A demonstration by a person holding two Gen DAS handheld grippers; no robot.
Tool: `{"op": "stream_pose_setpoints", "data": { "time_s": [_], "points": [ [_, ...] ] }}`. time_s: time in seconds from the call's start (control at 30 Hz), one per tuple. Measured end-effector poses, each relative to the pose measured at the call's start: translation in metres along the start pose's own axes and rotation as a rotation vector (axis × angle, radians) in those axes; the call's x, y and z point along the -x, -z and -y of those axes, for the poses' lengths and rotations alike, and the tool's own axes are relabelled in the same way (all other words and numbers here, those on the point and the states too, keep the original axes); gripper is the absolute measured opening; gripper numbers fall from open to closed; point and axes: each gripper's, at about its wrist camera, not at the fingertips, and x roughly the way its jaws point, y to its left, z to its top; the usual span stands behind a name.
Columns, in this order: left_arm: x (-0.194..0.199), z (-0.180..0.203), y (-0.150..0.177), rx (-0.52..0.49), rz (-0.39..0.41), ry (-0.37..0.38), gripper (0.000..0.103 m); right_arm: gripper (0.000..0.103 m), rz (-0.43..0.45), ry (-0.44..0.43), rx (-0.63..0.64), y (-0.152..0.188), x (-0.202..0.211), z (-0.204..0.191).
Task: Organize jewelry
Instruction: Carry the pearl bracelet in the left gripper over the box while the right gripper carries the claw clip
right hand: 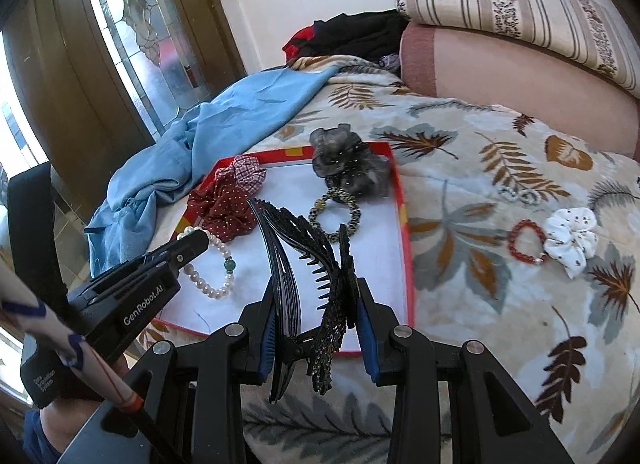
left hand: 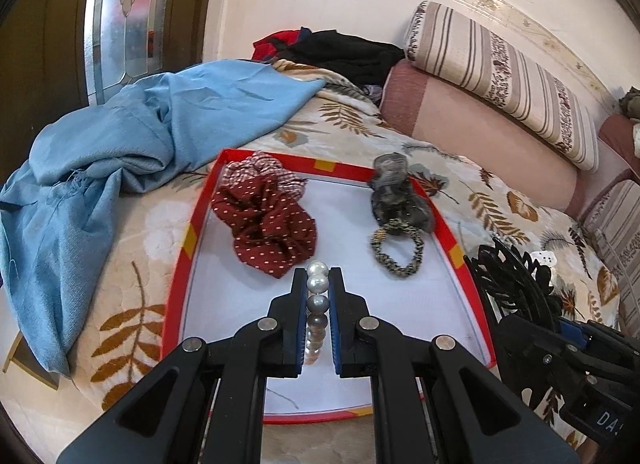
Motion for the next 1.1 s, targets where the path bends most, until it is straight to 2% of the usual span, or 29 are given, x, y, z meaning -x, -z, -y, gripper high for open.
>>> {"op": "stream_pose_setpoints", "data": {
  "time_s": [0.5,1.1],
  "points": [
    [-0.02,-0.024,-0.002,0.04,-0.018,-0.026,0.009,0.038,-0.059,0.009,-0.016,-0.006,-0.038,-0.005],
    [-0.04,-0.035,-0.008,0.052,-0.044,-0.042,0.009,0.037,-0.104,0.003,-0.053,-0.008,-0.069,0.003]
  ]
}}
